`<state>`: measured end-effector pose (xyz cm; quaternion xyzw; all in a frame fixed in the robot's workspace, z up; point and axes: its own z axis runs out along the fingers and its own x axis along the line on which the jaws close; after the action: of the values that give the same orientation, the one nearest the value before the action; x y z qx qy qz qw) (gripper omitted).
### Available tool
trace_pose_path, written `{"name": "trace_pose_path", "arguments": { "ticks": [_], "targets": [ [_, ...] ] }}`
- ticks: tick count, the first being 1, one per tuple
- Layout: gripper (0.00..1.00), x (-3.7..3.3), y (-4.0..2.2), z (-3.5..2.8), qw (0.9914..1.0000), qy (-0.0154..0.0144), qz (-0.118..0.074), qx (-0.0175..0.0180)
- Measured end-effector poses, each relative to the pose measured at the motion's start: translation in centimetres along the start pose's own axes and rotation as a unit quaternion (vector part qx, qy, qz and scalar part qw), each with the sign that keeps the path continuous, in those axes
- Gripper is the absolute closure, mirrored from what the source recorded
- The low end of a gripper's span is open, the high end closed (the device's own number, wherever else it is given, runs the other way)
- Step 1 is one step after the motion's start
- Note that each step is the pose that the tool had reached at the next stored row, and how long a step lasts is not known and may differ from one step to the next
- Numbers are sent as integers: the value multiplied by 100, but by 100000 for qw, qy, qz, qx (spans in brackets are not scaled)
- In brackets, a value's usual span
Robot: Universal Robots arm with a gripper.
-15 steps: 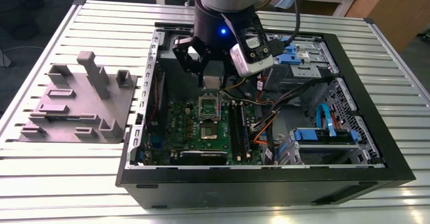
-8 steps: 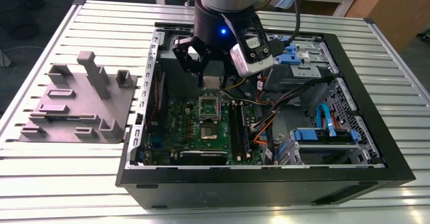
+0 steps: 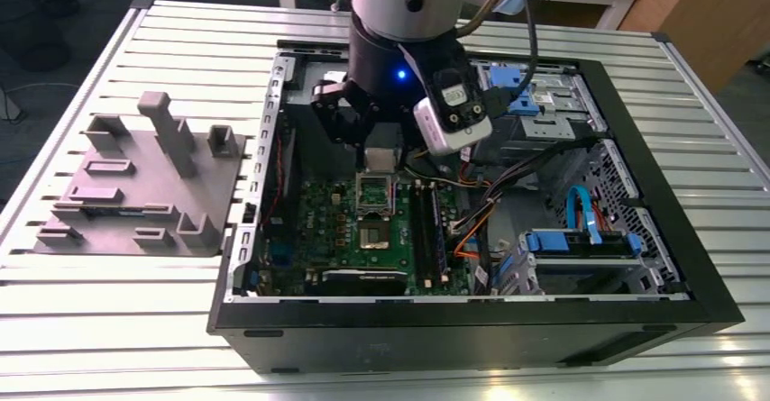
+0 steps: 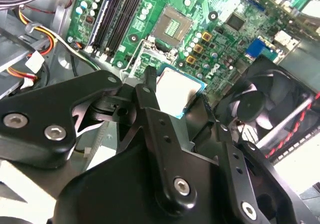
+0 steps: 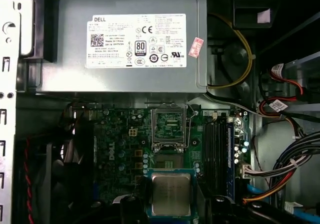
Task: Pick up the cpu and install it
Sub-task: 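Place the cpu into insertion slot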
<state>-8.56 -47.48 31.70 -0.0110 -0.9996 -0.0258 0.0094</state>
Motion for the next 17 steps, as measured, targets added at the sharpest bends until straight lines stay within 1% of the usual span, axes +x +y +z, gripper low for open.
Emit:
{"name": "trace_pose_path", "arguments": {
  "ticks": [4,17],
  "targets": [
    [53,-35,-3,72,100000,5,-2,12],
    [53,-43,-15,308,100000,2,-3,3]
  ]
}}
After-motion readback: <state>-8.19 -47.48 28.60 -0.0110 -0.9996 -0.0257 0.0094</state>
